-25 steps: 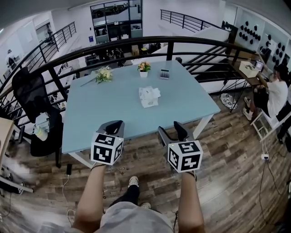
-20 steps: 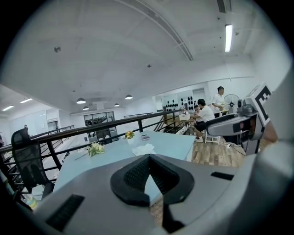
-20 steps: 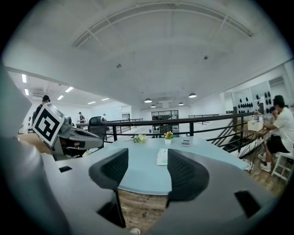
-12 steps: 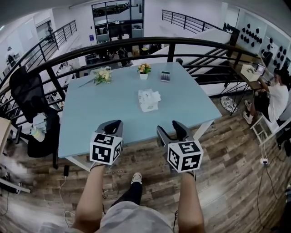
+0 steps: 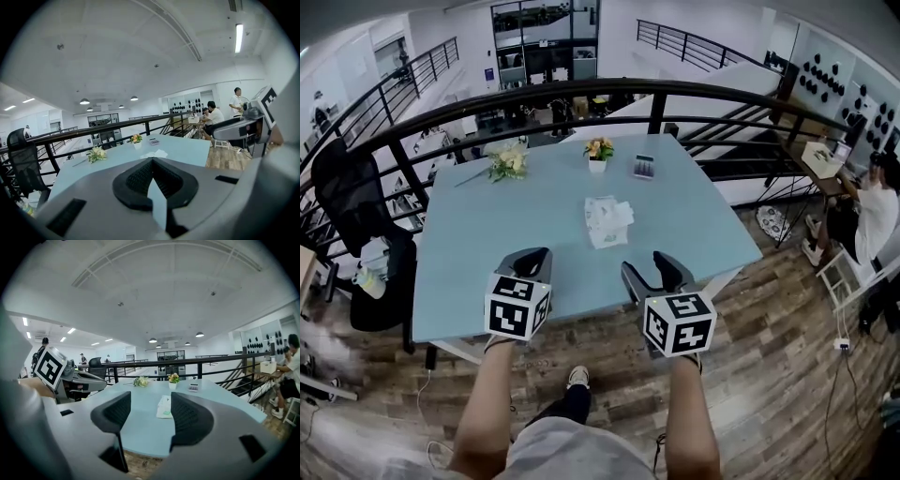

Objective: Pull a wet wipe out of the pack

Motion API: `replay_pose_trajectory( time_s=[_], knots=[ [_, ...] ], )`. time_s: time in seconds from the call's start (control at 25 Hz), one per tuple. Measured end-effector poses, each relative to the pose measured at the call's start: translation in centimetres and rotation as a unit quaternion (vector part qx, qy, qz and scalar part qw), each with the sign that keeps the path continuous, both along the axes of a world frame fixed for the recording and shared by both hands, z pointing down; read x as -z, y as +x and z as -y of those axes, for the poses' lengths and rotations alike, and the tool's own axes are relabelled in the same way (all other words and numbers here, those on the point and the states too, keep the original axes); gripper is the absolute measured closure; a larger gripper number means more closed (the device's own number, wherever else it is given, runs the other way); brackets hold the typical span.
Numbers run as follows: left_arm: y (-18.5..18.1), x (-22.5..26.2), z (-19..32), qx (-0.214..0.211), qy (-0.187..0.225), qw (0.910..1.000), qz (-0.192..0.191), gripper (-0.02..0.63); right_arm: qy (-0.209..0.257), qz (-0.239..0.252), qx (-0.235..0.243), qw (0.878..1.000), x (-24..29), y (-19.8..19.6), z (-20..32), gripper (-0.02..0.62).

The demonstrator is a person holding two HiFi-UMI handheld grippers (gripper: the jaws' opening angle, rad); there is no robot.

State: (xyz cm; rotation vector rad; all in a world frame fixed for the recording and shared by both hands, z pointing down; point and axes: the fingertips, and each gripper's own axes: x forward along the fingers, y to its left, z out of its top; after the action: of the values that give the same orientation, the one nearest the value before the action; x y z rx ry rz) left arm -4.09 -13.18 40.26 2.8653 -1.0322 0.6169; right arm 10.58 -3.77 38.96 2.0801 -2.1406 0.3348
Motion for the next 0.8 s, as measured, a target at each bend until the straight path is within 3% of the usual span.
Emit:
replay_pose_trajectory(
  time_s=[0.8],
  knots=[
    [3.5,-0.5,12.0,-0.012,-0.01,0.9998,0.013,0.611,-0.023,0.005,-0.006,1.0,0.0,3.9,12.1,0.345]
  ],
)
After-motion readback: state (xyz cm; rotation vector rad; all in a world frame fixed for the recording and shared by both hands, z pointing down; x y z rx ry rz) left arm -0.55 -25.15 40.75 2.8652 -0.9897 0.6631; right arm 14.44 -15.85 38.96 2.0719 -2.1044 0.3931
